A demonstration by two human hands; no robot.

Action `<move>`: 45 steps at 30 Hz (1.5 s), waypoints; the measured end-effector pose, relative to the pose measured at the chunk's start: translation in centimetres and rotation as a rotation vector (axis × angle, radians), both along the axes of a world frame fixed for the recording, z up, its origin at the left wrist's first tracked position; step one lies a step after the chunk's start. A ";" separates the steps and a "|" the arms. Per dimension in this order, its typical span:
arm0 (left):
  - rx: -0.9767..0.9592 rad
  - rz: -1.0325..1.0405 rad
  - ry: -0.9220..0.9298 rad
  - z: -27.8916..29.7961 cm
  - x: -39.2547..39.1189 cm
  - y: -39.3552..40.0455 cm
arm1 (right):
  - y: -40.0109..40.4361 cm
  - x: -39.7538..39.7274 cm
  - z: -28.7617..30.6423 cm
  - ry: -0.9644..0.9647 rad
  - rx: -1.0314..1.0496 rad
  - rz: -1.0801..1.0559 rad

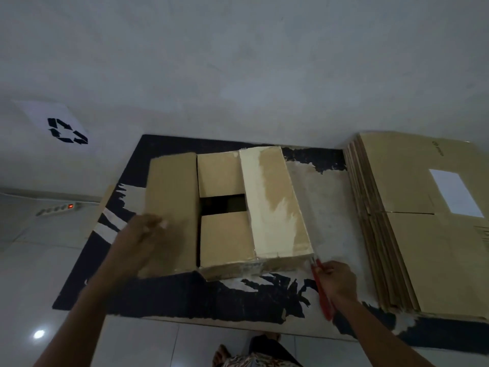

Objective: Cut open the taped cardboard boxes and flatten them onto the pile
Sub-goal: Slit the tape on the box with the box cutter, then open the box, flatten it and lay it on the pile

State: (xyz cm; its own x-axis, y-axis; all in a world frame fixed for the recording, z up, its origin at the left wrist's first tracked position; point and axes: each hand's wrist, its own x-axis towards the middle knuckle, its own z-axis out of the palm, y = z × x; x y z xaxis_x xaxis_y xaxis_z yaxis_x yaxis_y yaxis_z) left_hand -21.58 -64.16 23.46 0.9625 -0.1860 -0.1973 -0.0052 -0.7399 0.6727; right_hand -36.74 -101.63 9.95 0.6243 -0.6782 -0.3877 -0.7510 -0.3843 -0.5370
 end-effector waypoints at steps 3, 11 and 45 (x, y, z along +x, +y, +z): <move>-0.232 0.079 0.305 -2.6 -0.8 -2.1 | 0.5 1.3 1.9 -0.146 0.018 -0.121; -0.096 0.196 0.268 -5.8 1.1 -8.3 | 8.4 6.7 10.4 -0.427 -0.416 0.514; 0.375 -0.664 0.145 8.1 -0.6 -11.8 | 2.5 6.9 11.1 0.118 0.507 0.186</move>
